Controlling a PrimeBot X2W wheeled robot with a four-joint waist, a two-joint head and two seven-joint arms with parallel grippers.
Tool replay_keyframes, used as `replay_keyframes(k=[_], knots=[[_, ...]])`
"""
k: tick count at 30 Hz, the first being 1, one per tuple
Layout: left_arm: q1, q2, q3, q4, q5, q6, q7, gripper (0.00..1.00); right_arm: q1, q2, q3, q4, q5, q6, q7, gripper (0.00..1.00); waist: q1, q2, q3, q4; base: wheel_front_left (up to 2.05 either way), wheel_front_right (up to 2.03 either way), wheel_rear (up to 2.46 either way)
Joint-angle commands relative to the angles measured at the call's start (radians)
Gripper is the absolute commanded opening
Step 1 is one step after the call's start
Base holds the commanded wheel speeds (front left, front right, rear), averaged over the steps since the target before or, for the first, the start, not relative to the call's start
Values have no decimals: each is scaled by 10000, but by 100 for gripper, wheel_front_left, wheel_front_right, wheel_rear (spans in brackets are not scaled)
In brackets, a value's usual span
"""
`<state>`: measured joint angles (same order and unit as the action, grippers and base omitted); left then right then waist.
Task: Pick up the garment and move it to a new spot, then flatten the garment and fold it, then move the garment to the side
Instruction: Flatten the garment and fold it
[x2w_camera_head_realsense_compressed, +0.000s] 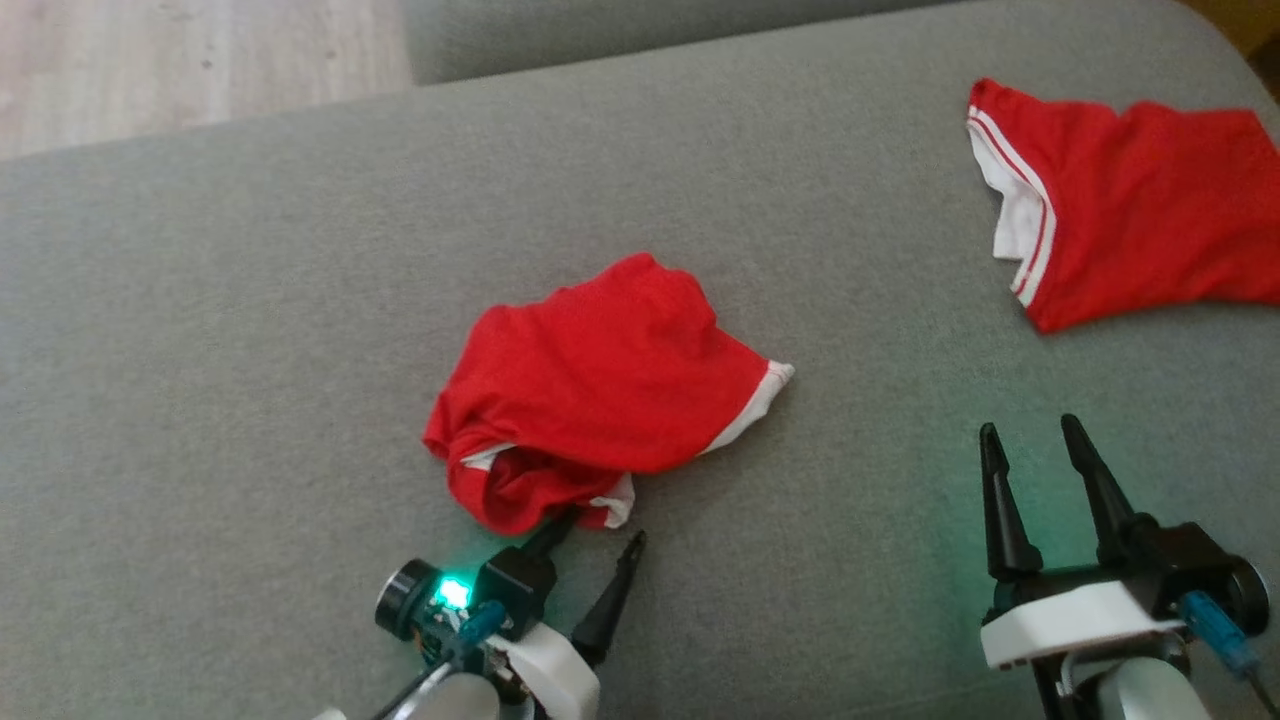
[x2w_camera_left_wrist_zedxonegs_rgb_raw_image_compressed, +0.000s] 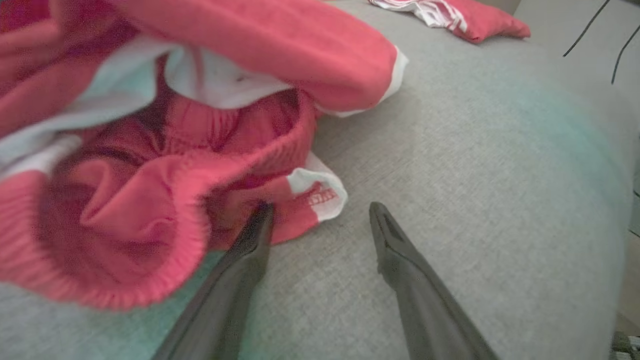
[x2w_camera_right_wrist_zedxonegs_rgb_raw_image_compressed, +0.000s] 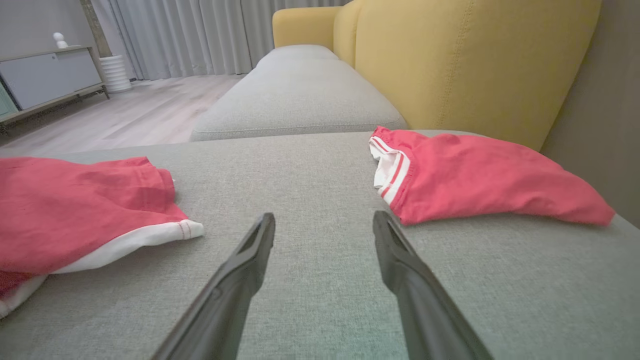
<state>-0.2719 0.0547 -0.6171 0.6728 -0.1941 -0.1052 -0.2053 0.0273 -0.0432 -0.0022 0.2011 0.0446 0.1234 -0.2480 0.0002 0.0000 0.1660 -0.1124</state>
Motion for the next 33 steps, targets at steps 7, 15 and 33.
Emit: replay_keyframes(k=[7, 15, 33], knots=[[-944, -18, 256, 622, -206, 215, -309, 0, -412, -70, 110, -403, 103, 73, -137, 100, -2, 0, 282, -221, 0, 0, 0], [-1024, -22, 156, -1029, -2456, -227, 605, 0, -111, -70, -107, -312, 146, 73, -137, 100, -2, 0, -167, 178, 0, 0, 0], [645, 835, 2768, -9145, -7149, 1421, 3107, 0, 93, -70, -8, -153, 342, 73, -137, 100, -2, 0, -811, 552, 0, 0, 0]])
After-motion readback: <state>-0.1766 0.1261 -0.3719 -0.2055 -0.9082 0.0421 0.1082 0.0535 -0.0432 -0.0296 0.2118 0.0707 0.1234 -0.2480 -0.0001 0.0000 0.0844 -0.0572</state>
